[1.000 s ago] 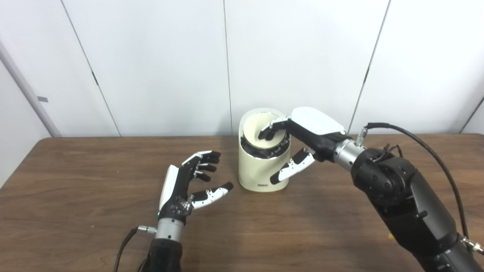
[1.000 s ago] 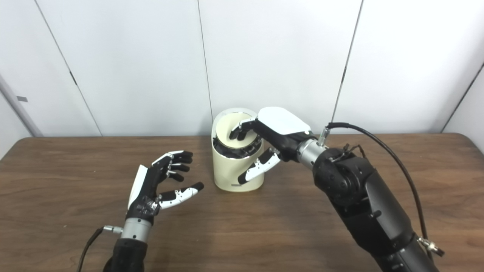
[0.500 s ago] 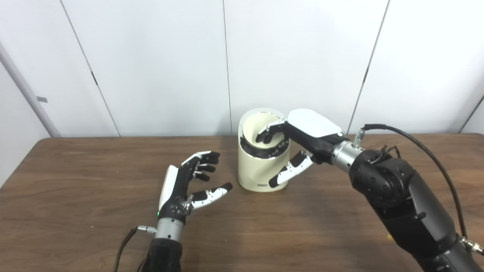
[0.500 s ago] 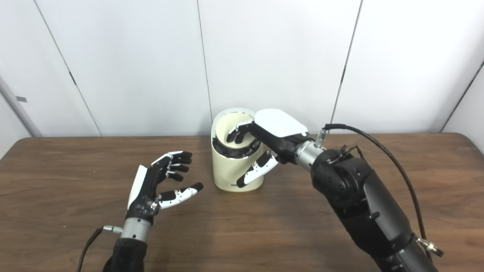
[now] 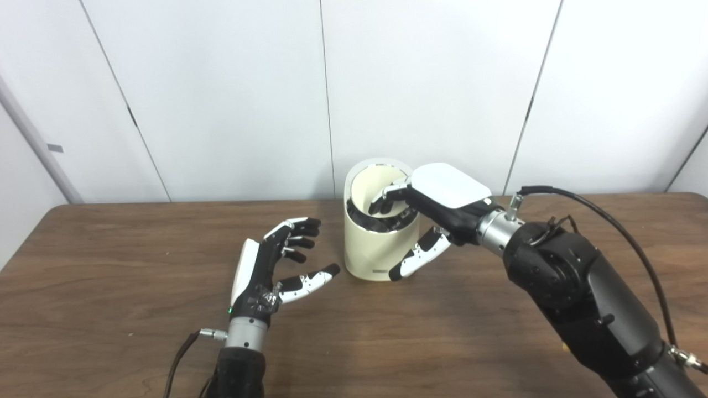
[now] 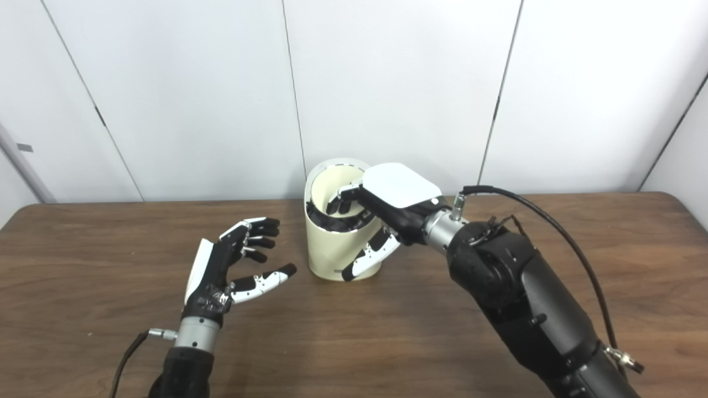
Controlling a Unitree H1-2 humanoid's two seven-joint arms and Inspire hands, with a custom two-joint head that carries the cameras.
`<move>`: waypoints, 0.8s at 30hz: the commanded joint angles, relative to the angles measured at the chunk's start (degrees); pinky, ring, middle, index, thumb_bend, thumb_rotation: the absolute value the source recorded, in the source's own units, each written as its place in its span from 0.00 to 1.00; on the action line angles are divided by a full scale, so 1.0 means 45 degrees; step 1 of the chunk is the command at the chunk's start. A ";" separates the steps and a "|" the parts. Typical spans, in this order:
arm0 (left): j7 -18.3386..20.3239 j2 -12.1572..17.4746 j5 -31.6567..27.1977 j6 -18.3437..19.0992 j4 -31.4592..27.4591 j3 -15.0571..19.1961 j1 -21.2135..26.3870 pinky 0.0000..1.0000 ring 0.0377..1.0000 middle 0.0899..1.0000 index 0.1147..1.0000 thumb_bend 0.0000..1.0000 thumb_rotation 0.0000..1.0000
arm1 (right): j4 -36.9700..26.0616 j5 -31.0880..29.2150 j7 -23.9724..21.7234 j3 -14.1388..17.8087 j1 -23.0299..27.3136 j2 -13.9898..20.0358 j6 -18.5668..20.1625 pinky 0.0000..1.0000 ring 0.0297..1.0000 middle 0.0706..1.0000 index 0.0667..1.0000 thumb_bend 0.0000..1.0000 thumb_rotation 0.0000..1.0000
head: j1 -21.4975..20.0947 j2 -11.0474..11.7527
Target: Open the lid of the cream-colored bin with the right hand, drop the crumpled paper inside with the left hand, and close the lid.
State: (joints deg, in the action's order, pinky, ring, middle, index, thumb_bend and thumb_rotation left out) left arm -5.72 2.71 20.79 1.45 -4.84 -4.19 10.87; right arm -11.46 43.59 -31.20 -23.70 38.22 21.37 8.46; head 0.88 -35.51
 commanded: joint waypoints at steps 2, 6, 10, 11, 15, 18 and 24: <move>-0.0040 0.0066 0.0085 -0.0087 -0.0505 0.0043 0.0371 0.55 0.64 0.68 0.68 0.71 0.05 | 0.0112 0.0181 -0.0824 -0.0327 0.0419 0.0231 -0.0127 0.85 0.84 0.68 0.69 0.83 0.41 | 0.0014 -0.0049; -0.0004 0.0079 0.0010 -0.0014 -0.0552 0.0075 0.0362 0.55 0.64 0.68 0.68 0.71 0.05 | 0.0101 0.0488 -0.1817 -0.0647 0.0768 0.0359 0.0361 0.90 0.85 0.70 0.71 0.83 0.46 | 0.0019 -0.0063; 0.0039 0.0145 -0.0046 -0.0094 -0.0524 0.0066 0.0357 0.55 0.65 0.68 0.68 0.70 0.05 | 0.0079 0.0726 -0.2456 -0.0806 0.0930 0.0410 0.0615 0.90 0.84 0.71 0.71 0.83 0.49 | 0.0037 -0.0085; 0.0047 0.0155 -0.0048 -0.0091 -0.0522 0.0066 0.0361 0.56 0.65 0.68 0.68 0.70 0.05 | 0.0089 0.0729 -0.2499 -0.0811 0.0934 0.0415 0.0628 0.90 0.84 0.71 0.71 0.83 0.49 | 0.0039 -0.0093; 0.0061 0.0148 0.0046 -0.0029 -0.0547 0.0067 0.0378 0.56 0.65 0.68 0.68 0.71 0.05 | 0.0106 0.0721 -0.2510 -0.0800 0.0864 0.0468 0.0535 0.88 0.82 0.71 0.71 0.83 0.50 | 0.0041 -0.0084; 0.0094 0.0160 0.0080 -0.0018 -0.0555 0.0069 0.0384 0.56 0.65 0.68 0.68 0.70 0.06 | 0.0130 0.0784 -0.2598 -0.0854 0.0857 0.0513 0.0534 0.88 0.81 0.71 0.71 0.83 0.52 | 0.0054 -0.0099; 0.0109 0.0183 -0.0023 -0.0157 -0.0407 0.0118 0.0441 0.56 0.65 0.68 0.68 0.70 0.05 | 0.0194 0.0809 -0.2563 -0.0863 0.0831 0.0535 0.0480 0.88 0.81 0.72 0.72 0.81 0.54 | 0.0027 -0.0044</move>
State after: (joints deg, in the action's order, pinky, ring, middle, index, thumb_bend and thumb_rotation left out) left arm -4.68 3.16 20.51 1.90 -4.96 -3.92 10.87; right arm -12.02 46.62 -39.52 -26.31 42.33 22.74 10.74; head 0.97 -35.68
